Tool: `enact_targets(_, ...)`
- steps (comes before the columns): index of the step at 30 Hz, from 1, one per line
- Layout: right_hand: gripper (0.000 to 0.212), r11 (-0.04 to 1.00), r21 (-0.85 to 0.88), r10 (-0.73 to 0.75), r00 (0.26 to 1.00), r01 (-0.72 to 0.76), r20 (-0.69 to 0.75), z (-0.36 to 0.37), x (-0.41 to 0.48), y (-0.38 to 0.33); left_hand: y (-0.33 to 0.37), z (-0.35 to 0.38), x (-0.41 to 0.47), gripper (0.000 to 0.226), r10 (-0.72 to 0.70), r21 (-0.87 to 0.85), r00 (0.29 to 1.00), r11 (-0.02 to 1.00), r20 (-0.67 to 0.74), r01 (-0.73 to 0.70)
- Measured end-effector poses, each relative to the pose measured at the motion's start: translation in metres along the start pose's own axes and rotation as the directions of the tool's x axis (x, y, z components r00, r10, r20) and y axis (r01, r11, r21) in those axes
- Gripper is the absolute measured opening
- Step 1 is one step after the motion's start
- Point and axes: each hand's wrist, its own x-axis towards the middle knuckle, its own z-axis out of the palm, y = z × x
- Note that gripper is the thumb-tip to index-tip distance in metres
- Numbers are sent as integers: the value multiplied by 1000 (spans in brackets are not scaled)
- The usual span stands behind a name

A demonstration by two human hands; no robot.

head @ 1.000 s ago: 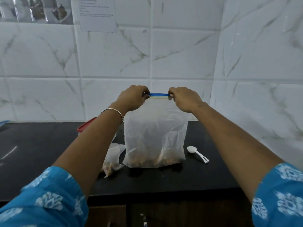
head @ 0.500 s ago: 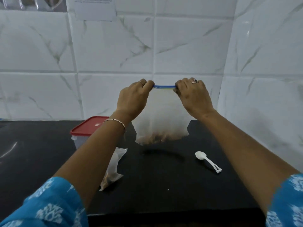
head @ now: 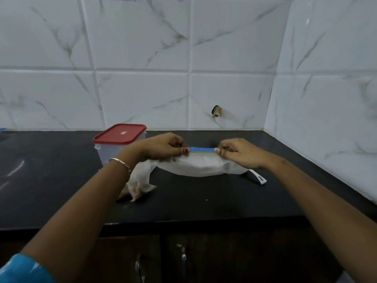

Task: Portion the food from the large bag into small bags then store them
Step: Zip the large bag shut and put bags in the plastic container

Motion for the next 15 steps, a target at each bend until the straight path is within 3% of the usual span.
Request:
enact_targets(3,40,990,109,69,980,-90,187,14,-7,3,-12,16,2,23,-55,-27,987,998,152,60)
enact_targets(8,45,981,-61,193,941,-184,278,44,-17,14,-41,46,2,29,-120,-97,983,986,142,134)
enact_targets(12,44,966,-40,259,942,-256,212,57,-24,16,-47,62,3,31,-169,19,979,986,114,168)
enact_targets(15,30,948,-188,279,955,-257,98,68,-31,11,-41,67,5,27,-192,174,979,969,71,178)
